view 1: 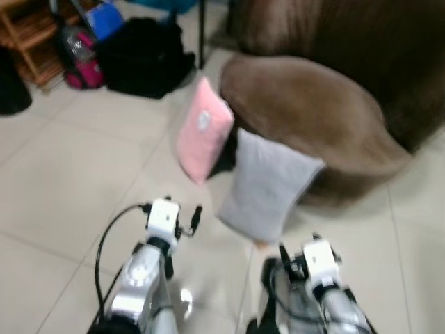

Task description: Move the pillow to the sofa from floor

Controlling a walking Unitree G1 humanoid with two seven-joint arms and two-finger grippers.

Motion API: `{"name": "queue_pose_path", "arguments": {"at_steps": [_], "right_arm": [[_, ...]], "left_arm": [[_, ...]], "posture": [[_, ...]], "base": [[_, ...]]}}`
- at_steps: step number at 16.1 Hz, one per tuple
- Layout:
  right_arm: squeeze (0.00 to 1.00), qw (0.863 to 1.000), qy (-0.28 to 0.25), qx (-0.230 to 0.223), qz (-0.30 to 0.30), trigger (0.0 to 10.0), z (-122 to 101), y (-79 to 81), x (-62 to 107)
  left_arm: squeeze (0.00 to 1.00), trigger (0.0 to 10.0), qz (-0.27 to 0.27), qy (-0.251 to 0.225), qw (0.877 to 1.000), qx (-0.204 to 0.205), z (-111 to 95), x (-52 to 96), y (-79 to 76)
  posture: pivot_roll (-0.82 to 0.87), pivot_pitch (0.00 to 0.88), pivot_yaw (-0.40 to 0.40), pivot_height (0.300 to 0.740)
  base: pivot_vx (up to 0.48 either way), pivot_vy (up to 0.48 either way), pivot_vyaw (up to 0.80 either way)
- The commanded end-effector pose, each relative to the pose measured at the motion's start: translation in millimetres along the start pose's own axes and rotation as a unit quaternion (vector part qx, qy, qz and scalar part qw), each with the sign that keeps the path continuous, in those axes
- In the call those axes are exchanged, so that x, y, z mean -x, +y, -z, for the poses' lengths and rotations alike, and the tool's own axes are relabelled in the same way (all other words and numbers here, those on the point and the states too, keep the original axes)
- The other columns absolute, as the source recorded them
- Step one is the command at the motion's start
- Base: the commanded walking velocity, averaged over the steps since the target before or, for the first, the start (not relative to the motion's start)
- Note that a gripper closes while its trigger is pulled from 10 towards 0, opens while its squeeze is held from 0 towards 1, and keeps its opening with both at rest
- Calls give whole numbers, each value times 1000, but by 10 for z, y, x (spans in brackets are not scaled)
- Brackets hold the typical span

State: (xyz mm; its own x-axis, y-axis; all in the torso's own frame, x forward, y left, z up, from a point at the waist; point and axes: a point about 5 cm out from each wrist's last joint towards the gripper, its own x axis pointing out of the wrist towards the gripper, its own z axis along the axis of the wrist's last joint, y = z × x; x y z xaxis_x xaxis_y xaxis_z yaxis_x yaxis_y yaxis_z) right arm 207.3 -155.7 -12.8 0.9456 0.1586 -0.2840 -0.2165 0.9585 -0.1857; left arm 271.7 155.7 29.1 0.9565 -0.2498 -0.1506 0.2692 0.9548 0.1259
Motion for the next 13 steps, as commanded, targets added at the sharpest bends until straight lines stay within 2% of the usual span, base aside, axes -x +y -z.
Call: {"name": "queue_pose_path", "arguments": {"at_steps": [1,2,4,5,6,8,11,13], "right_arm": [[0,1000,-20,-1,-1,10000,-73,38,-16],[0,1000,-21,0,-1,10000,-75,45,-9],[0,1000,-25,1,-2,10000,-92,54,-7],[0,1000,-26,1,-3,10000,-100,52,-9],[0,1000,-29,4,-7,10000,-125,46,-32],[0,999,-30,5,-10,10000,-150,24,-72],[0,1000,-27,4,-10,10000,-145,-6,-104],[0,999,-28,5,-13,10000,-139,0,-107]], "left_arm": [[0,10000,-8,16,1000,-5,56,25,47],[0,10000,-8,13,1000,-3,48,20,51],[0,10000,-11,7,1000,8,28,13,55],[0,10000,-10,11,1000,1,34,10,49],[0,10000,-3,43,999,-25,100,9,36],[0,10000,-18,50,998,-35,122,24,79],[0,10000,-4,55,998,-35,136,43,53],[0,10000,3,58,997,-56,134,45,28]], "posture": [[27,157,-52,452],[25,156,-51,452],[23,157,-51,452],[22,157,-51,452],[21,161,-50,452],[17,169,-49,452],[14,171,-46,452],[14,169,-42,452]], "base": [[0,0,0],[0,0,0],[439,0,0],[439,0,0],[446,0,0],[480,0,0],[480,0,0],[471,0,0]]}}
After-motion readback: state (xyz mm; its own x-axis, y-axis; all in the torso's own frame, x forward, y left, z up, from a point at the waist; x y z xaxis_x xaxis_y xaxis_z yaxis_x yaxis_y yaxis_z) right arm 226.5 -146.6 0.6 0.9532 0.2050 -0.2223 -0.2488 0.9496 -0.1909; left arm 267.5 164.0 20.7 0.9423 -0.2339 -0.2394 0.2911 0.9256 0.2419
